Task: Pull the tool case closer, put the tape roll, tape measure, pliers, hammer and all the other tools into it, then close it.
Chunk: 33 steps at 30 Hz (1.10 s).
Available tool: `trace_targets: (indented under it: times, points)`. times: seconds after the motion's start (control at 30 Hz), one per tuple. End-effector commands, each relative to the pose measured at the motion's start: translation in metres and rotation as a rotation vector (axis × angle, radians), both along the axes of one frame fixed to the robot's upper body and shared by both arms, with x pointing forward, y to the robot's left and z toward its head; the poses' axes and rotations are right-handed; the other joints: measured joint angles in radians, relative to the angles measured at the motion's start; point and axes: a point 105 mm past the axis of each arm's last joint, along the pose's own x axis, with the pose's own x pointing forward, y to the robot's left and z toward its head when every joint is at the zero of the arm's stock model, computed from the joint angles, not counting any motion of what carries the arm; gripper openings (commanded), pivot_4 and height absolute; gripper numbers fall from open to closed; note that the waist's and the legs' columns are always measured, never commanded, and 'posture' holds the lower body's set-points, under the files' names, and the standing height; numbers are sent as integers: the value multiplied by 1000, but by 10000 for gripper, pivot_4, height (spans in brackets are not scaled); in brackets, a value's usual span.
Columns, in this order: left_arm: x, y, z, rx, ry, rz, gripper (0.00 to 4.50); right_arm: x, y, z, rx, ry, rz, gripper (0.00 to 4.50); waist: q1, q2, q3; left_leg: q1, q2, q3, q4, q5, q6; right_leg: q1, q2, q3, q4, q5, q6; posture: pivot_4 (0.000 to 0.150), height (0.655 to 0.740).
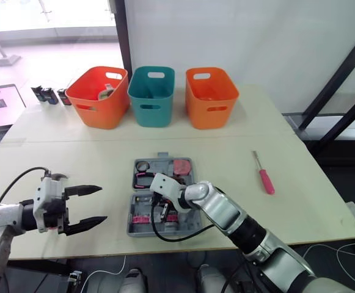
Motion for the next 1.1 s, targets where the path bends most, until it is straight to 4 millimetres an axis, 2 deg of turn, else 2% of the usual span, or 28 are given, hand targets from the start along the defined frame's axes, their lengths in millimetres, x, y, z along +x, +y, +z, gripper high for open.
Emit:
trace_targets:
  times: [0.03, 0.13, 0.3, 0.43, 0.57, 1.1]
  points:
    - [-1, 2, 6, 17, -39, -7, 45000, -3, -1, -6, -19, 14, 7, 421, 0, 0, 0, 0, 0, 0, 0, 0, 0, 0, 0, 0, 0, 0, 0, 1500, 7400]
    - [-2, 3, 4, 18, -37, -6, 45000, -8, 6, 4, 28, 10, 45, 421, 0, 0, 0, 0, 0, 0, 0, 0, 0, 1, 0, 0, 0, 0, 0, 1500, 7400]
    - [-4, 5, 2, 20, -37, -6, 45000, -19, 25, 42, 204, -49, 157, 421, -1, 0, 0, -1, 0, 0, 0, 0, 0, 0, 0, 0, 0, 0, 0, 1500, 7400]
    - [-5, 6, 0, 21, -37, -7, 45000, -10, 24, 57, 247, -98, 140, 421, 0, 0, 0, 0, 0, 0, 0, 0, 0, 0, 0, 0, 0, 0, 0, 1500, 7400]
    - [-5, 6, -1, 19, -39, -6, 45000, 0, 15, 41, 157, -106, 94, 421, 1, 0, 0, 0, 0, 0, 0, 0, 0, 0, 0, 0, 0, 0, 0, 1500, 7400]
    - [0, -6, 9, 16, -50, -12, 45000, -2, -5, 1, 4, 2, 12, 421, 0, 0, 0, 0, 0, 0, 0, 0, 0, 0, 0, 0, -1, 0, 0, 1500, 7400]
